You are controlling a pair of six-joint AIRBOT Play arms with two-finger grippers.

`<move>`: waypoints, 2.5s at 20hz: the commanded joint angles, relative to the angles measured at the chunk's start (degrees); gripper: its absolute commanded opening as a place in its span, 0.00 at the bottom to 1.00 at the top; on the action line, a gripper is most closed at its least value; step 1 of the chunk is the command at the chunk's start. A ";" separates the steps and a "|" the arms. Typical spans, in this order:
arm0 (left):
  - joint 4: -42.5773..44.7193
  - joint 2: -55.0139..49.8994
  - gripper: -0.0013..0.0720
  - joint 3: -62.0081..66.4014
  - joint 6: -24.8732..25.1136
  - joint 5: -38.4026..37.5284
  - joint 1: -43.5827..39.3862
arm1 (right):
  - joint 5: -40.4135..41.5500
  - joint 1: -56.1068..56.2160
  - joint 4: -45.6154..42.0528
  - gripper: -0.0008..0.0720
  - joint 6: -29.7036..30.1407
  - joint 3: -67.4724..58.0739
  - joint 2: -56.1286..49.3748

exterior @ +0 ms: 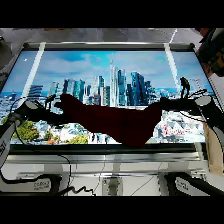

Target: Fold the clothes and pants, and hang the long-sleeved shirts on hangers.

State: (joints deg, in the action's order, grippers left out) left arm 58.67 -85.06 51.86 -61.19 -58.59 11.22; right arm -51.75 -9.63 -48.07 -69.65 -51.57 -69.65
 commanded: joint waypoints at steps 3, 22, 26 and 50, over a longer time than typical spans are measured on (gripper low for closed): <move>-0.55 -0.07 0.32 -0.11 -4.92 8.26 -1.92 | -0.17 0.04 0.07 0.03 0.04 0.02 0.00; 1.33 -0.07 0.46 -0.13 -3.78 1.33 -4.07 | -1.31 0.04 0.09 0.03 0.02 0.02 0.00; 1.33 -0.44 0.05 -0.11 -3.80 4.61 -4.42 | -1.36 0.04 0.09 0.03 0.02 0.02 0.00; -5.57 60.61 0.03 11.04 -1.60 42.93 -4.33 | 3.67 0.02 -5.14 0.03 0.24 -34.95 30.12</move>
State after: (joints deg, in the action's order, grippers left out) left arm 53.19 -33.50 62.63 -62.94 -30.15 6.83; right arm -50.68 -9.63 -51.37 -69.36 -79.53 -44.21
